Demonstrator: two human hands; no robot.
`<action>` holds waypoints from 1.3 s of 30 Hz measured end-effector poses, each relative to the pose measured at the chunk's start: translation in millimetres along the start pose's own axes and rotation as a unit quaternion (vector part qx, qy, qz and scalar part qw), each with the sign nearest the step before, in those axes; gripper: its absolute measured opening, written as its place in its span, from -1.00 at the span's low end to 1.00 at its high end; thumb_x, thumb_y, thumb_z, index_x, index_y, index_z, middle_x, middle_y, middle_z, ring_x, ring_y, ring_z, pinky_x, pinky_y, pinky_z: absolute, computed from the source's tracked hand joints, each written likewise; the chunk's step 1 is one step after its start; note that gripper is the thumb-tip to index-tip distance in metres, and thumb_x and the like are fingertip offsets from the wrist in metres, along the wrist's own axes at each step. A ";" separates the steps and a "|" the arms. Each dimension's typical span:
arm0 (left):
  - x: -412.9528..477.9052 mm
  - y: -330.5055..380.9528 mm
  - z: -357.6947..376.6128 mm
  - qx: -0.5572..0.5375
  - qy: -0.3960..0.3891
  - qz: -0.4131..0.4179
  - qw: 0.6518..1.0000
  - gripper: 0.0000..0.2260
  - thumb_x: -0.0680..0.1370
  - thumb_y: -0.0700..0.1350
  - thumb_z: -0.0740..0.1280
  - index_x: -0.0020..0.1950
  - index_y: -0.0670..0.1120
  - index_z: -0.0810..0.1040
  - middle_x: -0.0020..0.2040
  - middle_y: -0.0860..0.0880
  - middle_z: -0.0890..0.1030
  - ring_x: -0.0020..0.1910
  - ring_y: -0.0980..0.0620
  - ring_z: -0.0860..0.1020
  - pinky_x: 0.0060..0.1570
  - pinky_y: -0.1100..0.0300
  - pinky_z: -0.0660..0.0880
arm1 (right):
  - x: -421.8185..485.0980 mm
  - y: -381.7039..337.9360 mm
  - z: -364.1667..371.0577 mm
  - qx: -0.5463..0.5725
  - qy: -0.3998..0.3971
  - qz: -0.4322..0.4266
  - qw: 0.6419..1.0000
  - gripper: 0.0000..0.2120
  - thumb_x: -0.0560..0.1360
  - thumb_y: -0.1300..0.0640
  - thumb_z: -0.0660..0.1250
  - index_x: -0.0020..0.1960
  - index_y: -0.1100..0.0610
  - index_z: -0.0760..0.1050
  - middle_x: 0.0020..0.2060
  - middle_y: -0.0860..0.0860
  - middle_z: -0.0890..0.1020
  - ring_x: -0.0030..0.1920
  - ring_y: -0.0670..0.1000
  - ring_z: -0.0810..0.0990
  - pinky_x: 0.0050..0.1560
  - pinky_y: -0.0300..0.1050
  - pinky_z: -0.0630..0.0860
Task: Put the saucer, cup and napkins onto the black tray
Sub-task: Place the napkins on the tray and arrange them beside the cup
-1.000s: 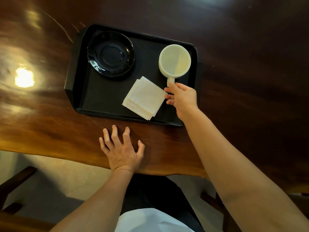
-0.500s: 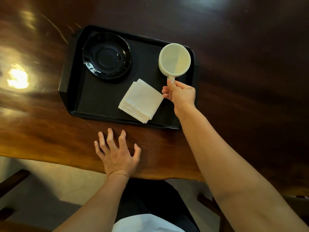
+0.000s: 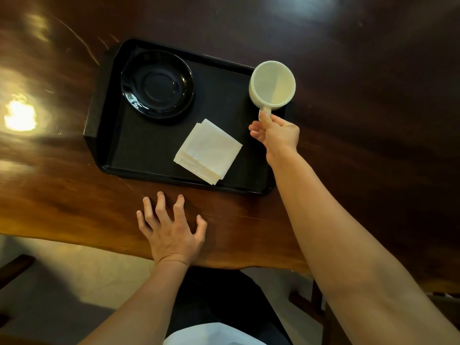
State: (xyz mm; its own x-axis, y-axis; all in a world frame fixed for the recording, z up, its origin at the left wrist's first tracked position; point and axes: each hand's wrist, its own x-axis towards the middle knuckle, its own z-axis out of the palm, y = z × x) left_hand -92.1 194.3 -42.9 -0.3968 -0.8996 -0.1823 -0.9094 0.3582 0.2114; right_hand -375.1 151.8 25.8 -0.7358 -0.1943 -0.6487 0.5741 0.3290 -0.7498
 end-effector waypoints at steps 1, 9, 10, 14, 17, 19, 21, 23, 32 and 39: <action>-0.5 -0.3 0.0 0.000 0.001 0.000 1.000 -0.43 0.44 0.22 0.26 0.37 -0.03 0.39 0.48 -0.26 0.29 0.52 -0.36 0.14 0.48 -0.32 0.00 | 0.0 -0.1 -0.2 -0.001 0.001 0.001 1.000 -0.70 0.56 0.14 0.43 0.23 0.27 0.61 -0.11 0.16 0.73 -0.18 0.04 0.77 -0.17 -0.14 0.70; -1.4 -0.5 0.0 -0.001 0.003 -0.001 1.000 -0.43 0.44 0.22 0.26 0.37 -0.03 0.40 0.48 -0.25 0.29 0.52 -0.35 0.15 0.47 -0.32 0.01 | -0.7 1.6 -4.0 0.013 -0.007 -0.002 1.000 -0.68 0.56 0.13 0.44 0.25 0.28 0.59 -0.10 0.16 0.73 -0.14 0.08 0.77 -0.14 -0.10 0.71; -1.5 -0.6 0.1 -0.001 0.002 -0.001 1.000 -0.43 0.44 0.22 0.26 0.37 -0.02 0.40 0.48 -0.25 0.29 0.52 -0.35 0.15 0.48 -0.32 0.01 | -0.2 1.4 -5.5 0.013 -0.008 -0.002 1.000 -0.67 0.56 0.12 0.44 0.25 0.28 0.59 -0.09 0.16 0.73 -0.13 0.08 0.77 -0.14 -0.10 0.71; -0.2 -1.3 0.6 -0.002 0.002 -0.004 1.000 -0.44 0.45 0.23 0.26 0.37 -0.01 0.40 0.48 -0.24 0.29 0.52 -0.34 0.15 0.48 -0.31 0.00 | -0.5 1.0 -10.2 0.026 -0.026 0.001 0.999 -0.67 0.57 0.14 0.42 0.26 0.28 0.58 -0.06 0.17 0.72 -0.09 0.10 0.76 -0.10 -0.09 0.71; -0.1 -0.8 0.2 -0.006 0.001 -0.004 1.000 -0.44 0.45 0.23 0.26 0.37 -0.01 0.41 0.48 -0.24 0.30 0.52 -0.35 0.16 0.48 -0.32 0.00 | -3.5 0.9 -12.6 0.044 -0.041 0.000 0.998 -0.63 0.57 0.14 0.42 0.30 0.28 0.53 -0.04 0.18 0.71 -0.06 0.11 0.75 -0.07 -0.07 0.71; -0.3 0.0 -0.2 -0.004 -0.001 -0.004 1.000 -0.44 0.45 0.23 0.25 0.38 -0.01 0.41 0.48 -0.24 0.30 0.52 -0.35 0.16 0.48 -0.32 0.01 | -6.7 4.4 -13.6 0.047 -0.040 -0.003 0.998 -0.57 0.56 0.15 0.43 0.37 0.27 0.46 -0.03 0.20 0.70 -0.07 0.12 0.76 -0.05 -0.04 0.71; -0.9 0.0 -0.9 -0.005 -0.002 -0.003 1.000 -0.44 0.45 0.23 0.25 0.38 -0.01 0.40 0.48 -0.24 0.30 0.52 -0.35 0.16 0.48 -0.33 0.02 | -12.8 9.5 -13.6 0.036 -0.037 -0.001 0.999 -0.51 0.57 0.16 0.42 0.43 0.28 0.39 -0.02 0.20 0.70 -0.08 0.11 0.76 -0.04 -0.02 0.71; -1.0 -0.1 -1.6 -0.005 -0.003 -0.003 1.000 -0.43 0.45 0.23 0.25 0.38 -0.02 0.41 0.48 -0.25 0.30 0.52 -0.36 0.15 0.48 -0.33 0.02 | -18.6 14.5 -14.5 0.021 -0.024 0.003 0.999 -0.50 0.59 0.16 0.39 0.46 0.26 0.34 -0.02 0.19 0.69 -0.10 0.10 0.76 -0.05 -0.02 0.71; 0.2 -0.9 -3.6 -0.003 -0.015 -0.001 1.000 -0.43 0.45 0.26 0.24 0.37 0.00 0.41 0.48 -0.23 0.29 0.52 -0.35 0.16 0.47 -0.34 0.04 | -46.4 31.8 9.3 -0.118 -0.088 -0.037 0.988 -0.84 0.63 0.17 0.31 0.10 0.24 0.59 -0.15 0.16 0.69 -0.28 0.01 0.67 -0.24 -0.15 0.63; 2.7 -0.4 -3.9 0.004 -0.037 -0.012 0.999 -0.43 0.47 0.32 0.20 0.38 0.04 0.46 0.52 -0.19 0.31 0.55 -0.30 0.15 0.50 -0.25 -0.09 | -59.7 24.1 86.5 -0.156 -0.203 -0.018 0.967 -0.89 0.66 0.16 0.26 0.03 0.16 0.55 -0.10 0.13 0.72 -0.24 0.03 0.74 -0.25 -0.16 0.64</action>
State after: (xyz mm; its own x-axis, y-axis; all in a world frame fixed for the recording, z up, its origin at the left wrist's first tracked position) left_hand -92.3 190.8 -39.7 -0.3832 -0.8869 -0.2581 -0.9194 0.3395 0.1984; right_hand -286.2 91.4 35.2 -0.5161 -0.5363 -0.6678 0.3671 0.5660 -0.7382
